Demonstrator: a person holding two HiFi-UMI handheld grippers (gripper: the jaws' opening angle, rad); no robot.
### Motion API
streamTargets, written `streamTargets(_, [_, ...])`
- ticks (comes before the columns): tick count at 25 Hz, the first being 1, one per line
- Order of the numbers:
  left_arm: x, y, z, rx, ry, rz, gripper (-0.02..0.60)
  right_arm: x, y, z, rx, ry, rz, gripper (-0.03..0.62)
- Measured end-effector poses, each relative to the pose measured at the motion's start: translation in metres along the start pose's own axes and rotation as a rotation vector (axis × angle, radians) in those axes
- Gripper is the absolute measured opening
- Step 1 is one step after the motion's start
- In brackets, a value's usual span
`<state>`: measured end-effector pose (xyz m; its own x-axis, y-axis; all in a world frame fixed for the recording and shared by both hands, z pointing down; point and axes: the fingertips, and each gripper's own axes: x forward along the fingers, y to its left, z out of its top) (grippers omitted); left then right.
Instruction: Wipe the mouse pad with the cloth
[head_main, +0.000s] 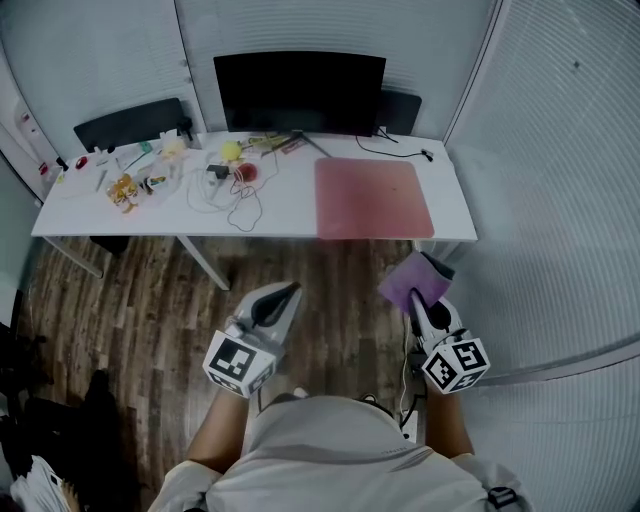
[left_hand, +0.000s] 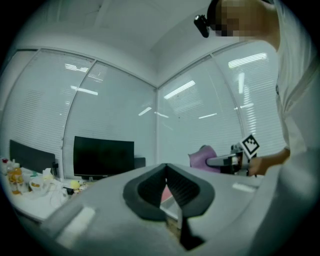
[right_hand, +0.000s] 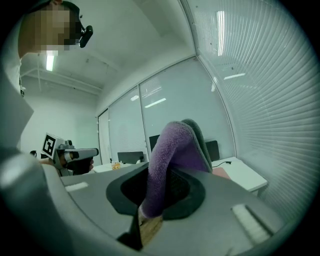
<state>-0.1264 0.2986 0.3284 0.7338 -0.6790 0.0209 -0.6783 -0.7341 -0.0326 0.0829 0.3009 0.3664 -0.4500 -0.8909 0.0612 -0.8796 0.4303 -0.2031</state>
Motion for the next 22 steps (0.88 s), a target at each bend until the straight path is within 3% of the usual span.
streamTargets(10, [-0.037, 0.054, -0.045, -0.064, 0.027, 0.049, -0.002, 0.054, 0.045, -0.029, -0.01, 0.054, 0.046, 0.052])
streamTargets(17, [-0.013, 0.08, -0.055, -0.085, 0.052, 0.067, -0.002, 0.1, 0.024, -0.032, 0.011, 0.075, 0.069, 0.052])
streamTargets(22, [0.038, 0.101, -0.054, -0.083, 0.055, 0.1, -0.002, 0.14, -0.019, -0.027, 0.023, 0.095, 0.1, 0.052])
